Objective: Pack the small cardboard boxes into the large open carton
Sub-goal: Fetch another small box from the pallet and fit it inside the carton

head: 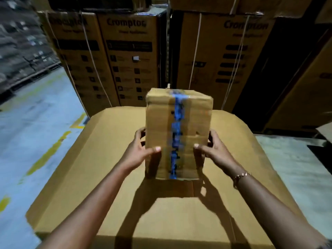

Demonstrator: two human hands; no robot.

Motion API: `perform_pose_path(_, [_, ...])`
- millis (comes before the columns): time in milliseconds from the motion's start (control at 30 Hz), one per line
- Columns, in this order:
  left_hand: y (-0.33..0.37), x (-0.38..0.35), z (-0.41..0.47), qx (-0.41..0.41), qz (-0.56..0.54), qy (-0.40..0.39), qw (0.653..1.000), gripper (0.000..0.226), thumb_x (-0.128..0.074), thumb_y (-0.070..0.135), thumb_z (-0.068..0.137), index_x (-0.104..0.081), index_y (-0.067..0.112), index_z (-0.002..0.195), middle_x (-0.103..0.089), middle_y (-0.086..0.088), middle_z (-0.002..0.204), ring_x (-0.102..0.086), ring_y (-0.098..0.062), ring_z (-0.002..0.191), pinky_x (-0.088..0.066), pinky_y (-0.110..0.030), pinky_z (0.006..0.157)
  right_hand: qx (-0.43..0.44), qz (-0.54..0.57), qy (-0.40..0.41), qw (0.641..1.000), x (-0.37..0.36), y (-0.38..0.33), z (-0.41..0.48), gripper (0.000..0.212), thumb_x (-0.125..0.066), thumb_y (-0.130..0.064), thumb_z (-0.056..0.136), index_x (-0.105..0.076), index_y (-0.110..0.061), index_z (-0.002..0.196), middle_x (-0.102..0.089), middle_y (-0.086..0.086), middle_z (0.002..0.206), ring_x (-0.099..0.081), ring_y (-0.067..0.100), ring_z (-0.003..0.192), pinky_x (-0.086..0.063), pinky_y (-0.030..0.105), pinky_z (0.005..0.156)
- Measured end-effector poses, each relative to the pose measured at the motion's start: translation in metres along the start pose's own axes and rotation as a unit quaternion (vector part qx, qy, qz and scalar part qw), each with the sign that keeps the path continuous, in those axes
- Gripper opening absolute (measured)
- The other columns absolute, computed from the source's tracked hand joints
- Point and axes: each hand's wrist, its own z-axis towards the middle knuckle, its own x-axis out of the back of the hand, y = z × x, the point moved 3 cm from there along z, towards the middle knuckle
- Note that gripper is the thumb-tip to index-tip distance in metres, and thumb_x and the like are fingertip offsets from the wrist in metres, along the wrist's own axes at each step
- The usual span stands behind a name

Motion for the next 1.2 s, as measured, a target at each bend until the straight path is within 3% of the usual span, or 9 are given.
perform_pose_path(133, [-0.046, -0.006, -0.022, 0.036, 0.027, -0.017, 0.999, 0.099, -0.085, 0.024, 0.080, -0.024, 0.037, 0.158, -0.039, 0.007, 0.158, -0.045, -0.020, 0.139, -0.045, -0.043, 0.110, -0.002, -0.026, -0.028, 0.999, -0.016, 0.045, -0.028, 0.063, -0.076, -0.015, 0.091, -0.041, -0.034, 0.141, -0.055, -0.017, 0.138, -0.059, 0.003, 0.122, -0.056, 0.018, 0.082])
perform_pose_path(233, [-0.056, 0.008, -0.024, 0.054, -0.002, -0.061, 0.997, 0.077, -0.070, 0.002, 0.085, -0.043, 0.037, 0.147, -0.051, 0.002, 0.149, -0.056, -0.018, 0.129, -0.054, -0.026, 0.088, -0.055, 0.041, -0.047, 0.997, -0.004, 0.049, -0.033, 0.047, -0.058, 0.008, 0.096, -0.058, -0.026, 0.128, -0.062, -0.002, 0.137, -0.069, 0.010, 0.110, -0.061, 0.032, 0.086])
perform_pose_path(333, [-0.030, 0.030, -0.012, 0.085, -0.048, -0.008, 0.995, 0.040, -0.047, 0.010, 0.100, -0.059, 0.038, 0.127, -0.061, -0.001, 0.139, -0.064, -0.016, 0.111, -0.053, -0.042, 0.091, -0.101, 0.073, 0.013, 0.992, 0.021, 0.023, -0.018, 0.028, -0.048, -0.005, 0.105, -0.069, -0.021, 0.115, -0.069, 0.004, 0.130, -0.072, 0.015, 0.102, -0.057, 0.055, 0.096])
perform_pose_path(433, [0.013, 0.035, 0.003, 0.108, -0.083, 0.019, 0.990, 0.042, -0.044, 0.060, 0.094, -0.064, 0.036, 0.123, -0.066, -0.001, 0.129, -0.063, -0.023, 0.111, -0.050, -0.055, 0.098, -0.105, 0.049, 0.028, 0.993, 0.020, -0.026, 0.002, 0.028, -0.047, -0.041, 0.106, -0.070, -0.027, 0.115, -0.070, 0.001, 0.124, -0.066, 0.018, 0.100, -0.061, 0.045, 0.083])
perform_pose_path(567, [0.062, 0.013, 0.014, 0.108, -0.010, -0.056, 0.992, 0.031, -0.045, 0.064, 0.098, -0.062, 0.038, 0.099, -0.065, 0.012, 0.099, -0.060, -0.011, 0.094, -0.048, -0.035, 0.081, -0.147, -0.069, -0.040, 0.986, -0.004, -0.071, 0.023, 0.036, -0.042, -0.068, 0.098, -0.062, -0.040, 0.103, -0.066, -0.014, 0.107, -0.060, 0.013, 0.099, -0.052, 0.038, 0.077])
perform_pose_path(767, [0.057, 0.017, 0.021, 0.033, -0.032, -0.042, 0.998, 0.045, -0.063, 0.049, 0.093, -0.051, 0.036, 0.135, -0.069, 0.009, 0.122, -0.066, -0.012, 0.107, -0.049, -0.031, 0.077, -0.065, -0.050, 0.019, 0.996, -0.005, -0.076, 0.026, 0.036, -0.055, -0.052, 0.099, -0.058, -0.027, 0.126, -0.074, -0.004, 0.118, -0.074, 0.006, 0.089, -0.053, 0.020, 0.063])
perform_pose_path(900, [0.019, 0.025, -0.007, -0.004, -0.039, -0.039, 0.998, 0.086, -0.072, 0.042, 0.074, -0.035, 0.038, 0.152, -0.058, 0.014, 0.138, -0.057, -0.008, 0.124, -0.047, -0.040, 0.103, 0.020, 0.007, 0.028, 0.999, -0.015, -0.051, -0.013, 0.059, -0.073, -0.041, 0.089, -0.044, -0.034, 0.140, -0.061, -0.019, 0.127, -0.064, -0.009, 0.106, -0.055, 0.016, 0.078])
perform_pose_path(1100, [-0.058, 0.034, -0.041, 0.067, -0.037, -0.061, 0.995, 0.049, -0.051, 0.001, 0.096, -0.059, 0.037, 0.129, -0.062, 0.011, 0.136, -0.058, -0.015, 0.128, -0.051, -0.029, 0.091, -0.057, 0.036, -0.021, 0.997, -0.025, 0.029, -0.061, 0.052, -0.073, -0.018, 0.080, -0.060, -0.026, 0.130, -0.070, -0.008, 0.122, -0.067, 0.016, 0.109, -0.059, 0.033, 0.087])
perform_pose_path(1200, [-0.042, 0.044, -0.028, 0.085, -0.066, -0.012, 0.994, 0.033, -0.053, 0.040, 0.095, -0.062, 0.039, 0.127, -0.063, 0.014, 0.134, -0.060, -0.014, 0.125, -0.052, -0.041, 0.096, -0.108, 0.056, 0.010, 0.993, -0.008, 0.023, -0.053, 0.035, -0.054, -0.003, 0.099, -0.068, -0.026, 0.123, -0.068, 0.003, 0.129, -0.066, 0.017, 0.096, -0.061, 0.035, 0.082])
